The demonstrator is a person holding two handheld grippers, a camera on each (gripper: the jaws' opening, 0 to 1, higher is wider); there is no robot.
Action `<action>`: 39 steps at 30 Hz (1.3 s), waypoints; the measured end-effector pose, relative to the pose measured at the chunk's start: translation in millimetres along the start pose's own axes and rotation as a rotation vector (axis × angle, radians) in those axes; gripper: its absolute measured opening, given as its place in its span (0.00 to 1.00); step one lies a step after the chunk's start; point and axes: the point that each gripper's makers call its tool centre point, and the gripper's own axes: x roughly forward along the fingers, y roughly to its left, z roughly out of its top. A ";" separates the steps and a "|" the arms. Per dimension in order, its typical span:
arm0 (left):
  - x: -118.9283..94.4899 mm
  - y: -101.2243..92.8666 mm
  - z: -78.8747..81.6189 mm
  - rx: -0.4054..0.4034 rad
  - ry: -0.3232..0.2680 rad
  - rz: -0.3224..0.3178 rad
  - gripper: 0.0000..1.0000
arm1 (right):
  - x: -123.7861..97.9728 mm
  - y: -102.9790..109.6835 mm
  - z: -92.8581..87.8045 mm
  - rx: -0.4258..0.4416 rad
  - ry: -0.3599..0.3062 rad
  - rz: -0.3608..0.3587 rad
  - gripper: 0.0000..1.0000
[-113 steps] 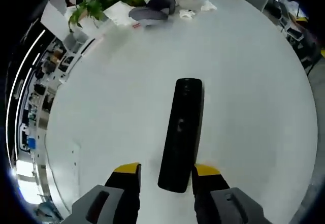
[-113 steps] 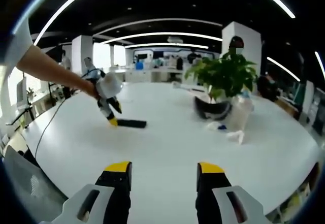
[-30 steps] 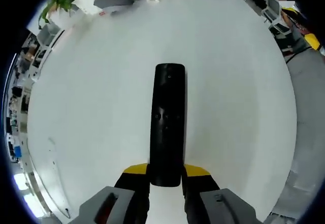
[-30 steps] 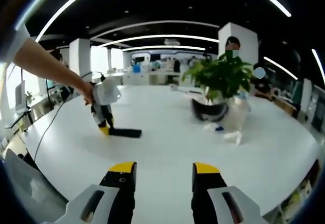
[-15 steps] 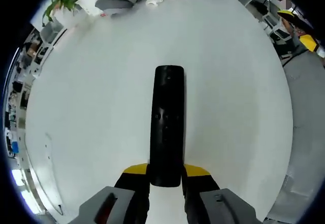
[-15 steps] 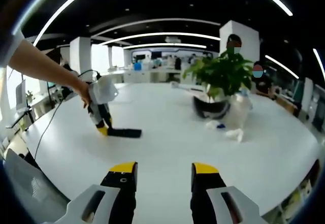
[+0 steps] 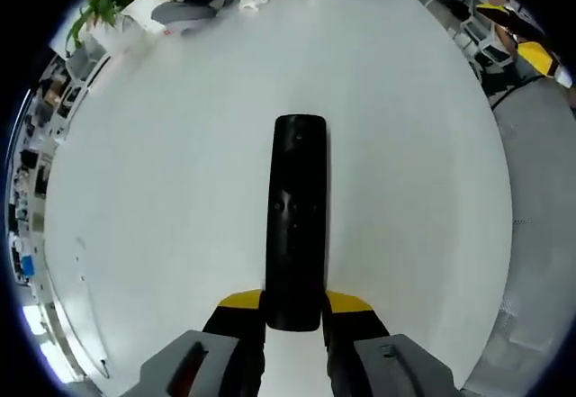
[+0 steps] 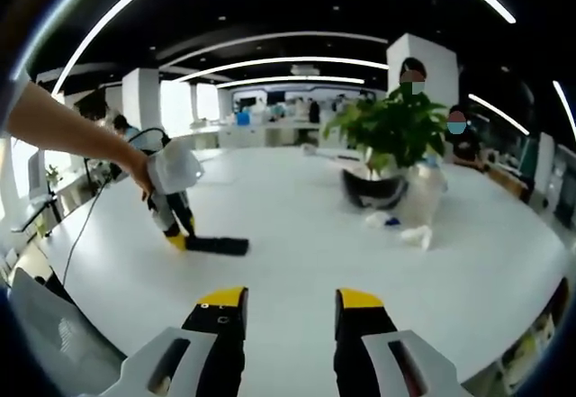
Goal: Press the specified remote control buttons in sequence, fully releasing each button before pressing the next.
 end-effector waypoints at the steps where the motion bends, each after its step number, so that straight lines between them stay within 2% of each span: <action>1: -0.1 -1.9 0.0 -0.001 -0.001 0.000 0.23 | 0.0 0.3 0.1 0.000 -0.001 0.002 0.36; 3: -0.3 -5.3 -0.3 0.000 -0.001 0.000 0.23 | 0.0 1.3 -0.5 0.005 0.004 0.008 0.34; 8: -1.7 -16.3 -0.8 0.006 0.000 0.003 0.23 | 0.0 8.4 -5.2 0.054 0.040 0.054 0.19; 13: -2.7 -24.9 -2.0 0.002 -0.008 0.002 0.23 | -1.2 11.9 -3.8 0.061 0.031 0.071 0.15; 18: -2.2 -30.9 -2.1 0.003 -0.010 0.000 0.23 | -1.0 15.4 -6.9 0.063 0.056 0.088 0.09; 22: -2.3 -33.2 -2.6 0.000 -0.012 0.001 0.23 | -0.8 20.0 -9.9 0.071 0.078 0.108 0.00; 31: -2.4 -45.8 -3.1 0.005 0.011 -0.002 0.23 | 0.0 25.0 -14.3 0.074 0.109 0.124 0.00; 35: -3.1 -54.6 -4.0 0.033 0.026 -0.003 0.23 | -0.3 24.1 -15.1 0.082 0.112 0.122 0.00; 39: -3.8 -57.3 -5.2 0.020 0.025 -0.001 0.23 | -0.8 26.6 -15.5 0.071 0.116 0.126 0.00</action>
